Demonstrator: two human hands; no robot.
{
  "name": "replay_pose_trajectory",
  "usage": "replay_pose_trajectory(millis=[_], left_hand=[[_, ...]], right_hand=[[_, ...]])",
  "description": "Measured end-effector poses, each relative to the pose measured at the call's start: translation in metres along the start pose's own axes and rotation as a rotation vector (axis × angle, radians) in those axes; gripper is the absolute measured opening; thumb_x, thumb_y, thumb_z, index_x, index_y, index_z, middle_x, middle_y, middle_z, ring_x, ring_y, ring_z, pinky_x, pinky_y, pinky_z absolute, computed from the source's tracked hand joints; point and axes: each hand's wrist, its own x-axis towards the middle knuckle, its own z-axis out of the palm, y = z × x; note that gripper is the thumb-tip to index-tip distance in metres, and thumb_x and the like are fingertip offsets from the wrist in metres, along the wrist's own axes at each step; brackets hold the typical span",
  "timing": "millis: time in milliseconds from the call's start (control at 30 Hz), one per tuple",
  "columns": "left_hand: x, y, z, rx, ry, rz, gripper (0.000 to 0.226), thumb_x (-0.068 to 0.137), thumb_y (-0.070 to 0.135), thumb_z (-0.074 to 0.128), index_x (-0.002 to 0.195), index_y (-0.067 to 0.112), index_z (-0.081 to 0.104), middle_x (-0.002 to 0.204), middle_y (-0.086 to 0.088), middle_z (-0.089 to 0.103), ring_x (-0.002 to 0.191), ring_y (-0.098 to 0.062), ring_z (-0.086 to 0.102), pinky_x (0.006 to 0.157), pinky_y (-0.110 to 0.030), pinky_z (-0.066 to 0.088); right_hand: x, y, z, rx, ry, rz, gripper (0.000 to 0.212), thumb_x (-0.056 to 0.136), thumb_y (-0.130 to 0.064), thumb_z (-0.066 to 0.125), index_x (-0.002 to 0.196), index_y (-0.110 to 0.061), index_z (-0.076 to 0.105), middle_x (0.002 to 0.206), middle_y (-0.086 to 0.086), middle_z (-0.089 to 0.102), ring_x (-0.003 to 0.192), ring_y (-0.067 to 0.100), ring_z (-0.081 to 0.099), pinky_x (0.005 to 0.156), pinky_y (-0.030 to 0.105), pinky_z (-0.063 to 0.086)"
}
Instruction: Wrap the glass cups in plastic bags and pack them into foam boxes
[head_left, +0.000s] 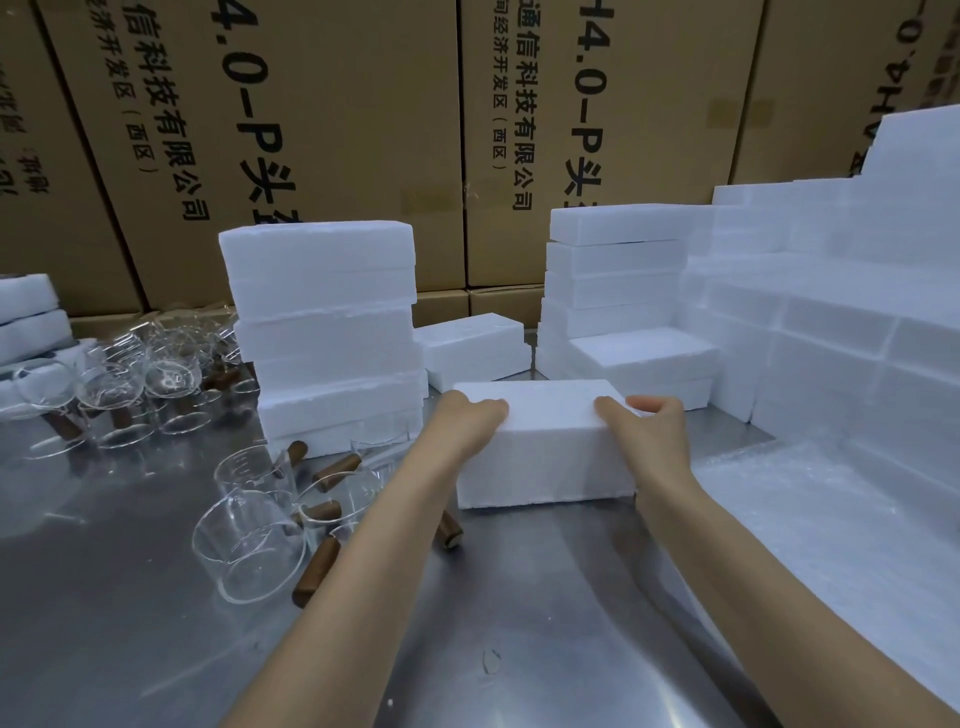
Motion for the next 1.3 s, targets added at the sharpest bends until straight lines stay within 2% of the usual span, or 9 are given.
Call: replay_pose_trajectory(millis=[133, 267, 367, 567, 667, 833, 1000, 1133, 1300], left_hand=[[-0.006, 0.011, 0.004, -0.093, -0.001, 0.049, 0.044, 0.092, 0.029, 0.055, 0.131, 0.009, 0.046, 0.123, -0.007, 0.057, 0.108, -0.024, 0.057, 0.084, -0.032, 0.047], [-0.013, 0.035, 0.017, -0.2, -0.079, 0.185, 0.041, 0.083, 0.032, 0.068, 0.12, 0.019, 0.056, 0.113, 0.003, 0.064, 0.103, -0.016, 0.06, 0.083, -0.028, 0.049], [-0.005, 0.062, 0.029, -0.249, -0.145, 0.302, 0.033, 0.079, 0.018, 0.075, 0.11, 0.02, 0.063, 0.102, 0.008, 0.069, 0.094, -0.01, 0.064, 0.07, -0.016, 0.047], [0.039, 0.087, 0.057, 0.02, -0.155, 0.355, 0.058, 0.079, 0.002, 0.072, 0.129, 0.007, 0.042, 0.125, -0.009, 0.057, 0.112, -0.024, 0.057, 0.095, -0.038, 0.05], [0.059, 0.085, 0.074, 0.083, -0.137, 0.349, 0.058, 0.08, 0.002, 0.069, 0.13, 0.005, 0.04, 0.128, -0.013, 0.056, 0.114, -0.027, 0.056, 0.096, -0.04, 0.048], [0.083, 0.094, 0.086, 0.066, -0.119, 0.335, 0.051, 0.078, 0.001, 0.071, 0.123, 0.002, 0.046, 0.123, -0.013, 0.058, 0.11, -0.028, 0.058, 0.096, -0.041, 0.049], [0.095, 0.09, 0.097, 0.075, -0.121, 0.305, 0.048, 0.081, 0.003, 0.069, 0.122, 0.001, 0.045, 0.116, -0.012, 0.057, 0.102, -0.026, 0.057, 0.087, -0.033, 0.048], [0.099, 0.082, 0.103, 0.059, -0.097, 0.322, 0.037, 0.084, 0.007, 0.066, 0.114, 0.005, 0.043, 0.106, -0.006, 0.051, 0.089, -0.019, 0.049, 0.059, -0.021, 0.039], [0.099, 0.082, 0.111, 0.051, -0.017, 0.323, 0.039, 0.087, 0.011, 0.062, 0.123, 0.005, 0.046, 0.12, -0.01, 0.057, 0.104, -0.025, 0.055, 0.078, -0.028, 0.045]], right_hand=[[0.009, -0.01, -0.01, 0.063, 0.025, -0.012, 0.034, 0.081, -0.032, 0.065, 0.107, -0.023, 0.045, 0.088, -0.014, 0.044, 0.076, 0.003, 0.044, 0.058, 0.028, 0.032], [0.032, -0.043, -0.028, 0.045, 0.083, -0.122, 0.036, 0.079, -0.032, 0.066, 0.11, -0.02, 0.049, 0.093, -0.006, 0.049, 0.079, 0.013, 0.05, 0.061, 0.027, 0.036], [0.062, -0.074, -0.042, -0.01, 0.122, -0.185, 0.035, 0.078, -0.035, 0.065, 0.107, -0.021, 0.05, 0.095, -0.003, 0.05, 0.086, 0.02, 0.051, 0.066, 0.028, 0.041], [0.119, -0.11, -0.054, -0.195, 0.077, -0.208, 0.021, 0.08, -0.036, 0.06, 0.087, -0.021, 0.047, 0.093, 0.002, 0.047, 0.085, 0.023, 0.045, 0.06, 0.028, 0.033], [0.138, -0.113, -0.054, -0.266, 0.01, -0.197, 0.033, 0.08, -0.032, 0.06, 0.066, -0.026, 0.031, 0.07, 0.0, 0.033, 0.064, 0.019, 0.036, 0.049, 0.028, 0.025], [0.164, -0.116, -0.055, -0.366, -0.002, -0.19, 0.036, 0.084, -0.03, 0.055, 0.065, -0.024, 0.026, 0.069, 0.002, 0.03, 0.061, 0.021, 0.033, 0.048, 0.027, 0.022], [0.173, -0.11, -0.046, -0.642, 0.0, -0.163, 0.018, 0.089, -0.03, 0.049, 0.087, -0.015, 0.039, 0.096, 0.013, 0.045, 0.087, 0.031, 0.046, 0.07, 0.032, 0.035], [0.164, -0.103, -0.034, -0.912, 0.135, -0.306, 0.033, 0.091, -0.026, 0.043, 0.116, -0.005, 0.049, 0.118, 0.019, 0.049, 0.113, 0.039, 0.045, 0.081, 0.036, 0.036], [0.141, -0.094, -0.018, -1.051, 0.212, -0.622, 0.039, 0.092, -0.04, 0.04, 0.112, -0.015, 0.064, 0.126, 0.013, 0.051, 0.122, 0.033, 0.035, 0.097, 0.043, 0.03]])
